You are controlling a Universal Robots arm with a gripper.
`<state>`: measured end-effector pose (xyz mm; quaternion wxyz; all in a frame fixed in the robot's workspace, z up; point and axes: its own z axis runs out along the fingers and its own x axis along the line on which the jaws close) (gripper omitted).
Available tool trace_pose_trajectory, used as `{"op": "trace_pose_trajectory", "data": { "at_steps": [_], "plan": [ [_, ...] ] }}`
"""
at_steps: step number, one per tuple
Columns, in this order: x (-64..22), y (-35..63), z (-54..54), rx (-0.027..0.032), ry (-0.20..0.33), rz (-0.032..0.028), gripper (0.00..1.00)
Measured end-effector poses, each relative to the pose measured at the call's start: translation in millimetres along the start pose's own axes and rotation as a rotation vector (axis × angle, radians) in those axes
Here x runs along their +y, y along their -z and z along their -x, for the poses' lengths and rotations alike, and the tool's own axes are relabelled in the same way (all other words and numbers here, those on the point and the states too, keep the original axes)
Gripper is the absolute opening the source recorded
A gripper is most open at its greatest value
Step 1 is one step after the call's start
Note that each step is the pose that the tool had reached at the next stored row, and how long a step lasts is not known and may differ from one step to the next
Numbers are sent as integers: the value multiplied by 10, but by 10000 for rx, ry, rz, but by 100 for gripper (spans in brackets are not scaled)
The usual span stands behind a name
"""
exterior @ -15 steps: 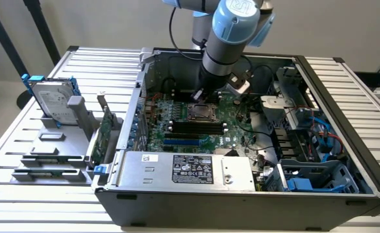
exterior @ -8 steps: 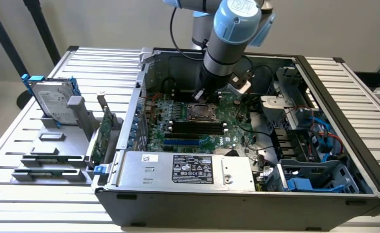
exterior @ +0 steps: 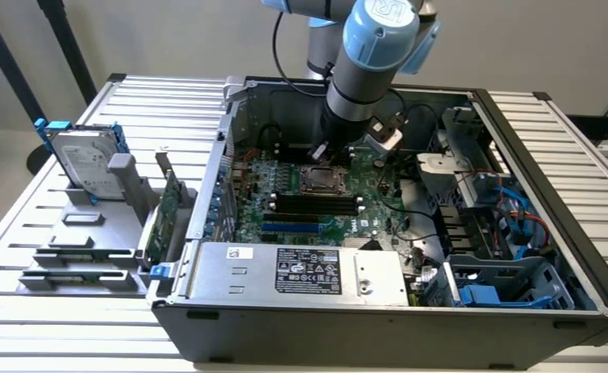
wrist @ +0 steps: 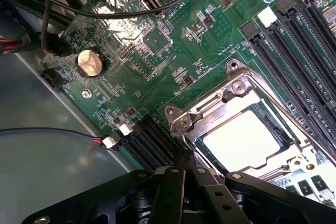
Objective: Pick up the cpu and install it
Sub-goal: 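Install the first cpu locking lever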
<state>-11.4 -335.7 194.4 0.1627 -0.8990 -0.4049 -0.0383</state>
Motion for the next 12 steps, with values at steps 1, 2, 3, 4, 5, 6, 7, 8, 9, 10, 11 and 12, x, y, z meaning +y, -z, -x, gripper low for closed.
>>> {"op": "trace_pose_trajectory", "data": {
  "at_steps": [1, 2, 3, 4, 5, 6, 7, 8, 9, 10, 11, 12],
  "plan": [
    [0, 0, 0, 0, 0, 0, 11],
    [1, 0, -1, 0, 0, 0, 11],
    [2, 0, -2, 0, 0, 0, 11],
    [3, 0, -3, 0, 0, 0, 11],
    [4, 0, -4, 0, 0, 0, 11],
    [6, 0, -6, -1, 1, 0, 11],
    [8, 1, -7, 0, 0, 0, 11],
    [10, 1, -9, -1, 0, 1, 11],
    [11, 1, -10, -1, 0, 1, 11],
    [13, 2, -11, -2, 0, 1, 11],
    [14, 2, -12, -3, -1, 2, 11],
    [15, 2, -13, -2, -1, 3, 11]
  ]
}}
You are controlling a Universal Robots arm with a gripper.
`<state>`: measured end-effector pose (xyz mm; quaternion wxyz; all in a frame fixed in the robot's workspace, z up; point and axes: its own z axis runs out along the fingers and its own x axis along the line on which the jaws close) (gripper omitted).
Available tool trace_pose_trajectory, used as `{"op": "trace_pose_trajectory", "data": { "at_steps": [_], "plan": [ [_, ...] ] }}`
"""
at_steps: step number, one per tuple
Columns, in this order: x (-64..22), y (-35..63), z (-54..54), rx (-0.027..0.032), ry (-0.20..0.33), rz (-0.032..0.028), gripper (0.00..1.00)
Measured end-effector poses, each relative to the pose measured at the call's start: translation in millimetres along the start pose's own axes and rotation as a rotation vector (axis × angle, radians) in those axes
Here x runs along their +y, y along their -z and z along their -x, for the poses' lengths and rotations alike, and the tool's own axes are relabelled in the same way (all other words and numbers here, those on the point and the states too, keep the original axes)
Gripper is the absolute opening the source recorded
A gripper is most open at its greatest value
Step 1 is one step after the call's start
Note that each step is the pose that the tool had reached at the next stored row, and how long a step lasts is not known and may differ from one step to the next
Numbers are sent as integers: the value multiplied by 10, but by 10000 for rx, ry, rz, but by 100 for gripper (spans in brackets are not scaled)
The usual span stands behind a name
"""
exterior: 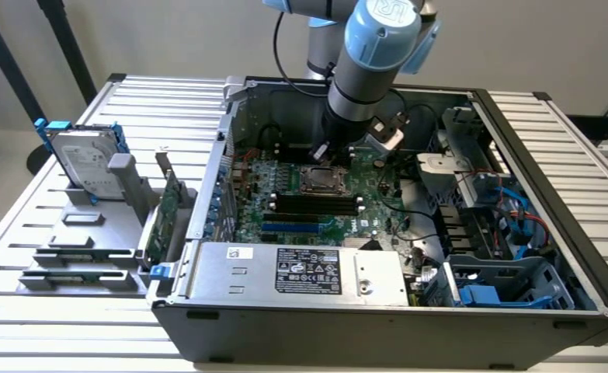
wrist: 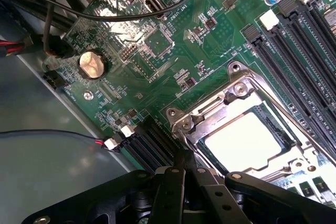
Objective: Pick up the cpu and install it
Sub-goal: 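Install the first cpu locking lever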
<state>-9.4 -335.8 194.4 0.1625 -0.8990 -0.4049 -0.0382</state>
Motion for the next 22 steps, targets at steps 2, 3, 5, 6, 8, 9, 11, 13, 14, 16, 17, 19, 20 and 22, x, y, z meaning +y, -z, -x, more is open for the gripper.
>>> {"op": "trace_pose_trajectory", "data": {
  "at_steps": [2, 3, 5, 6, 8, 9, 11, 13, 14, 16, 17, 19, 20, 22],
  "plan": [
    [2, 0, 1, 0, 0, -1, 11],
    [3, 0, 1, 1, 1, -1, 11],
    [5, 1, 3, 0, 1, 0, 11],
    [6, 2, 4, -2, 0, 1, 11],
    [7, 2, 5, -4, 0, 3, 11],
    [7, 2, 5, -3, 0, 2, 11],
    [8, 1, 7, -5, 0, 2, 11],
    [9, -1, 7, -6, 0, 3, 11],
    [9, -1, 7, -5, 0, 3, 11],
    [9, -2, 7, -4, 0, 2, 11],
    [9, -2, 7, -4, 0, 2, 11],
    [9, -3, 6, -3, 0, 2, 11],
    [8, -2, 5, -4, 1, 3, 11],
    [7, -3, 4, -4, 0, 7, 11]
  ]
}}
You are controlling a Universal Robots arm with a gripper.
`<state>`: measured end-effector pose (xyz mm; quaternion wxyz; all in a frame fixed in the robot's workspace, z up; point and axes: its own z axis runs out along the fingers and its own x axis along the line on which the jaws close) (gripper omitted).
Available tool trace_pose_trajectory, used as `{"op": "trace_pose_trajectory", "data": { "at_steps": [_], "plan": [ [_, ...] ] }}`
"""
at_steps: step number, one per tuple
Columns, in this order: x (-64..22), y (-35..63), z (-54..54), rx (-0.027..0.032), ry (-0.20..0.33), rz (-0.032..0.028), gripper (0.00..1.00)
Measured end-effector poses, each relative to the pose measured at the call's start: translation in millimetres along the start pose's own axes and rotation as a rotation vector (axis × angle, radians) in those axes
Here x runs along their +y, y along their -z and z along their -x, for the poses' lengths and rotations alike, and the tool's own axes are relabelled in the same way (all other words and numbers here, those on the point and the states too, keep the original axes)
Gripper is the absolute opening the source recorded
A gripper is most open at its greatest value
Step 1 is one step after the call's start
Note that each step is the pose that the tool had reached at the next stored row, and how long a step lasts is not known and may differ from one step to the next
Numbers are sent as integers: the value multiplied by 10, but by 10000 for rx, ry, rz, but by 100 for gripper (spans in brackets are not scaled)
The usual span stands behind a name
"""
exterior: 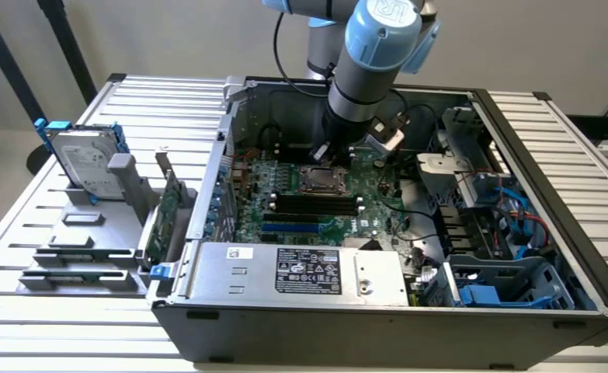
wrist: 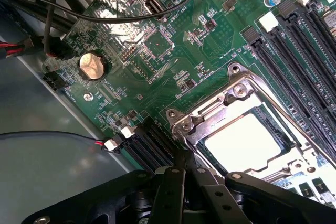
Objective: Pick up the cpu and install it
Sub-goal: 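Install the first cpu locking lever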
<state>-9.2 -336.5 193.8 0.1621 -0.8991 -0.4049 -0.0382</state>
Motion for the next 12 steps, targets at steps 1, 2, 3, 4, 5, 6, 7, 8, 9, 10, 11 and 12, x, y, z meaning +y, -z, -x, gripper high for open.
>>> {"op": "trace_pose_trajectory", "data": {
  "at_steps": [1, 2, 3, 4, 5, 6, 7, 8, 9, 10, 11, 12],
  "plan": [
    [-1, 0, 0, 1, 0, -4, 11],
    [-1, 0, 0, 2, 0, -5, 11],
    [-1, 1, -1, 0, -1, -5, 11],
    [-1, 0, -1, 0, 0, -5, 11],
    [-1, 0, -1, 1, 0, -5, 11],
    [-1, 0, -1, 0, 0, -5, 11],
    [-1, 0, -1, 1, 0, -5, 11],
    [0, 0, -2, -1, 0, -2, 11],
    [0, 0, -2, 0, 1, -3, 11],
    [0, 0, -3, 1, 3, -6, 11],
    [1, 0, -3, 0, 4, -7, 11],
    [2, 0, -4, 0, 5, -8, 11]
  ]
}}
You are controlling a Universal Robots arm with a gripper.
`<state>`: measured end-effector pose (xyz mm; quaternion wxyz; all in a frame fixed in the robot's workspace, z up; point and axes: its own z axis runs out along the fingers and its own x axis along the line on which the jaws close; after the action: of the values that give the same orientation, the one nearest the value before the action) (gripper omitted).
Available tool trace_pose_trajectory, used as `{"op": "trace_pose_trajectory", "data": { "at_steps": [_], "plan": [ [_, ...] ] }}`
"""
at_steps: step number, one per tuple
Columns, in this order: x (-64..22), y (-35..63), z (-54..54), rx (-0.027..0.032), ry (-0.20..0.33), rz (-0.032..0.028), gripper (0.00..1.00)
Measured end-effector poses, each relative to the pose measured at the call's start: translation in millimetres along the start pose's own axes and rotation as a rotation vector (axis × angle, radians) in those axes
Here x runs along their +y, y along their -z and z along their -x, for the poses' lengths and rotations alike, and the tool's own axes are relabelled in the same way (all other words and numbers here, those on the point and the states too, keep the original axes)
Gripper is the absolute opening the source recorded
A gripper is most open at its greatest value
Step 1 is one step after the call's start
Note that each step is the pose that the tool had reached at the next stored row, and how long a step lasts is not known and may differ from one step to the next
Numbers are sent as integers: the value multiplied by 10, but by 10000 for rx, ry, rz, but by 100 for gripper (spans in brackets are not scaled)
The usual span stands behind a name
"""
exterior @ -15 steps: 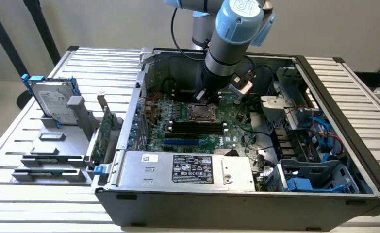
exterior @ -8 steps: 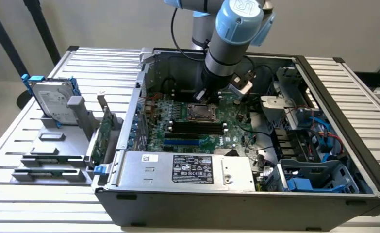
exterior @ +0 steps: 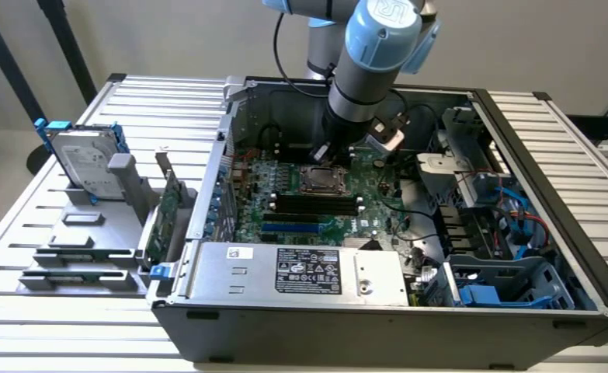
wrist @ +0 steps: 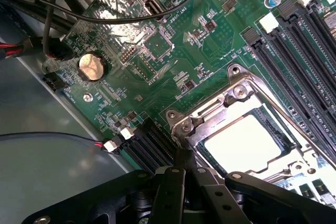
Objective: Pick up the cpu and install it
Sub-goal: 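Install the first cpu locking lever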
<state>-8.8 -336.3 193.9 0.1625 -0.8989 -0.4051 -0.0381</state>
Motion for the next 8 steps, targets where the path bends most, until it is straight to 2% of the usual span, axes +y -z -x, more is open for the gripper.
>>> {"op": "trace_pose_trajectory", "data": {
  "at_steps": [3, 8],
  "plan": [
    [-5, 18, -5, 1, 0, 0, 11],
    [-27, 126, -19, -27, -13, -30, 11]
  ]
}}
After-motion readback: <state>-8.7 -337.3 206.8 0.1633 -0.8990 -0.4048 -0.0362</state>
